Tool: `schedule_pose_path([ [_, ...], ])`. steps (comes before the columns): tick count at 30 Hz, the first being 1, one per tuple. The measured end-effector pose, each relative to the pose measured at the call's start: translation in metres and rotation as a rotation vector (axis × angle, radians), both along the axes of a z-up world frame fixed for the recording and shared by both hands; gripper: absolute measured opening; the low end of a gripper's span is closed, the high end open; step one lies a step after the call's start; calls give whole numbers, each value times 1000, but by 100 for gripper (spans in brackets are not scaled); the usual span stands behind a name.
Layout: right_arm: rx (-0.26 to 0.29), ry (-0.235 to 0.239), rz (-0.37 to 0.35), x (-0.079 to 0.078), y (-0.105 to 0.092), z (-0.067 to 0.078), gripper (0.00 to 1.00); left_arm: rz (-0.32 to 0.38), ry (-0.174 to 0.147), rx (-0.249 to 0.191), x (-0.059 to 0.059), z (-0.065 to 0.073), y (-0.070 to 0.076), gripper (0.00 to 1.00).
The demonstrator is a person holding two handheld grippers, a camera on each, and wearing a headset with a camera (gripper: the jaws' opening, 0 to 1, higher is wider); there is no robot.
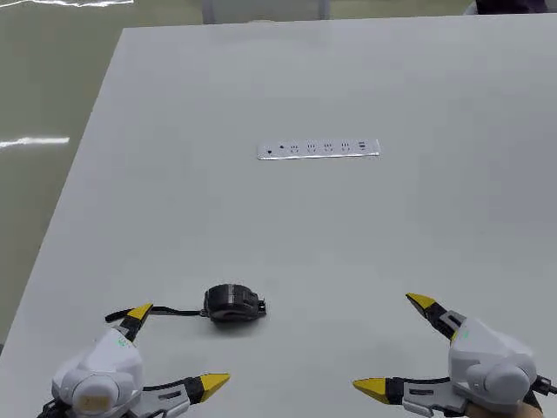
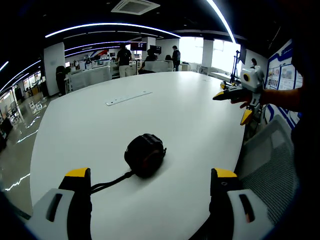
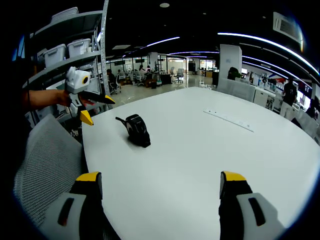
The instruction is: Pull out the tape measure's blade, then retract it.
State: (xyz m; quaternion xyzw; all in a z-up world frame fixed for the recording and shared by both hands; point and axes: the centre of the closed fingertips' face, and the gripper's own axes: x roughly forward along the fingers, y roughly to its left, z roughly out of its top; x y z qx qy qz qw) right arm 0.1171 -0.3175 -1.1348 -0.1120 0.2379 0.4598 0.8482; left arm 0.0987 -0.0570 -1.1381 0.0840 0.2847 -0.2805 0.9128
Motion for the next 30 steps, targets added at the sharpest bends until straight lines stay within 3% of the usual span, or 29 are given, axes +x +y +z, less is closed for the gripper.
schedule_pose_path([
  [18,-4,-11,60,2,3,1,95,-71,35,50,5,-7,1,99],
  [21,-12,-19,83,3,4,0,93,-113,61,62,3,-11,-2,91],
  [30,-23,-22,122,7,6,-3,88,-144,62,86,12,-14,-1,95],
])
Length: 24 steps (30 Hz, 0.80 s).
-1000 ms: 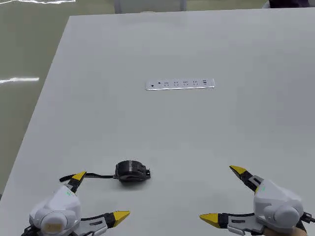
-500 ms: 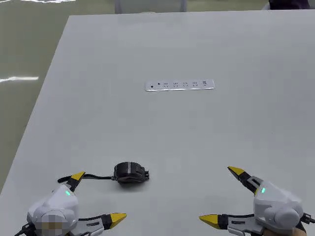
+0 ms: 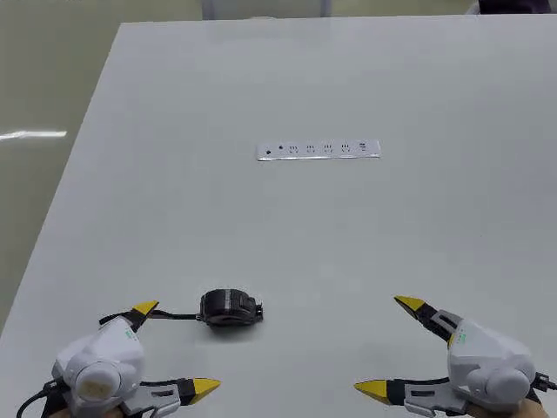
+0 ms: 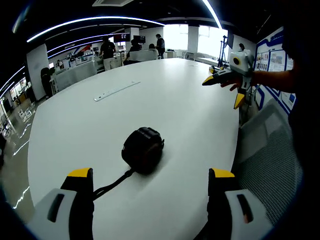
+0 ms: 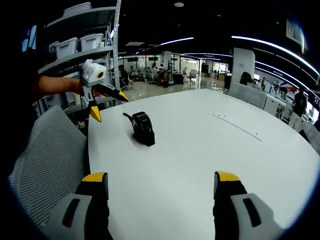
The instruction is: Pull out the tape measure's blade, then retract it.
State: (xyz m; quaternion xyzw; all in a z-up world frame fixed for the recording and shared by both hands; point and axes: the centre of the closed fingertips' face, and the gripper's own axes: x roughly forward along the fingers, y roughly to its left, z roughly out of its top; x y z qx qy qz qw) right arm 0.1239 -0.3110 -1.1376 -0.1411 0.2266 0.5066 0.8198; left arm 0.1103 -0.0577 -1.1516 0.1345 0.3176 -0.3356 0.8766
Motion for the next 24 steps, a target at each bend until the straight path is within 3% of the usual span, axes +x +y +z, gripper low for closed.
schedule_pose_path([
  [10,-8,-10,48,9,6,-2,82,-58,1,14,8,-4,1,89],
  [24,-33,-28,143,22,18,-10,71,-168,6,47,20,-11,-3,72],
])
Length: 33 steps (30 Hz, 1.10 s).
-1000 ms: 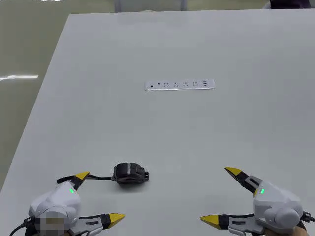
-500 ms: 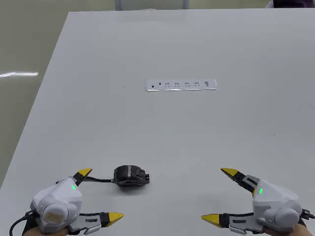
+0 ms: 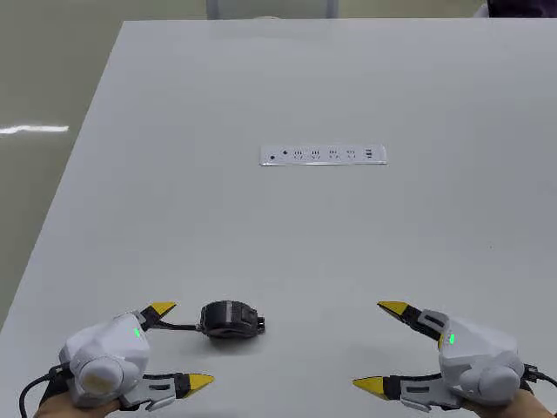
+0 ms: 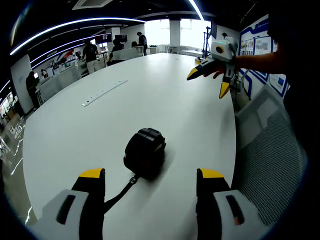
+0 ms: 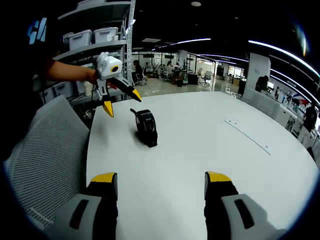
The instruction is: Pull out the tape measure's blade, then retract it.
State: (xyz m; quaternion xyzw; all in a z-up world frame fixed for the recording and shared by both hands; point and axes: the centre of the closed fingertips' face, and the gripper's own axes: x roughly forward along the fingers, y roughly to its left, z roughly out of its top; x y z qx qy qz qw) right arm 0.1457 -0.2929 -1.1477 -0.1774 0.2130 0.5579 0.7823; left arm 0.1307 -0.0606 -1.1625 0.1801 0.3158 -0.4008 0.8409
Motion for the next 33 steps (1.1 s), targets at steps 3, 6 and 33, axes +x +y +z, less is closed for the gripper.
schedule_pose_path([
  [3,-5,2,16,2,2,-1,70,-22,0,13,3,-2,-1,69],
  [6,-10,2,35,4,5,-3,67,-41,5,25,6,-5,-2,67],
  [33,-48,18,177,20,38,-25,56,-204,41,92,31,-35,-11,53],
])
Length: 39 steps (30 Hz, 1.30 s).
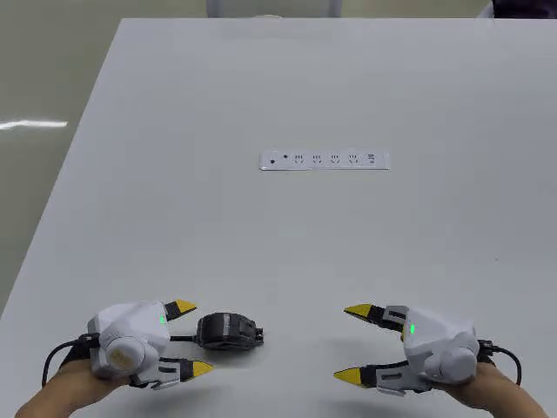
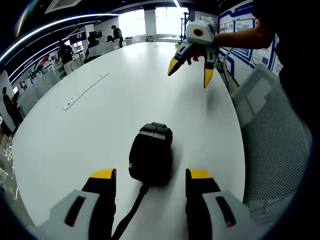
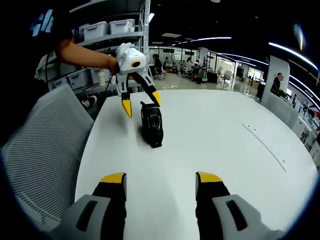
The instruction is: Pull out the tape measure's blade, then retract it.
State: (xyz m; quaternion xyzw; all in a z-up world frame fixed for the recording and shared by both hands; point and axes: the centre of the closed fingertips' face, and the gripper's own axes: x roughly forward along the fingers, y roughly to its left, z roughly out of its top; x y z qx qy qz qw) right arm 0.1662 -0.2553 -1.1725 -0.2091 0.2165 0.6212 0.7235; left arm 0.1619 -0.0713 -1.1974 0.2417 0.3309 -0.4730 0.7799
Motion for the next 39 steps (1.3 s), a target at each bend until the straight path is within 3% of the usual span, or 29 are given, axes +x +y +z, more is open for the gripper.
schedule_pose_path([
  [19,0,21,62,11,31,-15,50,-108,47,29,10,-15,-6,40],
  [27,5,37,97,15,50,-23,47,-144,84,47,10,-24,-8,34],
  [39,13,70,163,12,78,-37,41,-195,94,71,7,-30,-12,31],
])
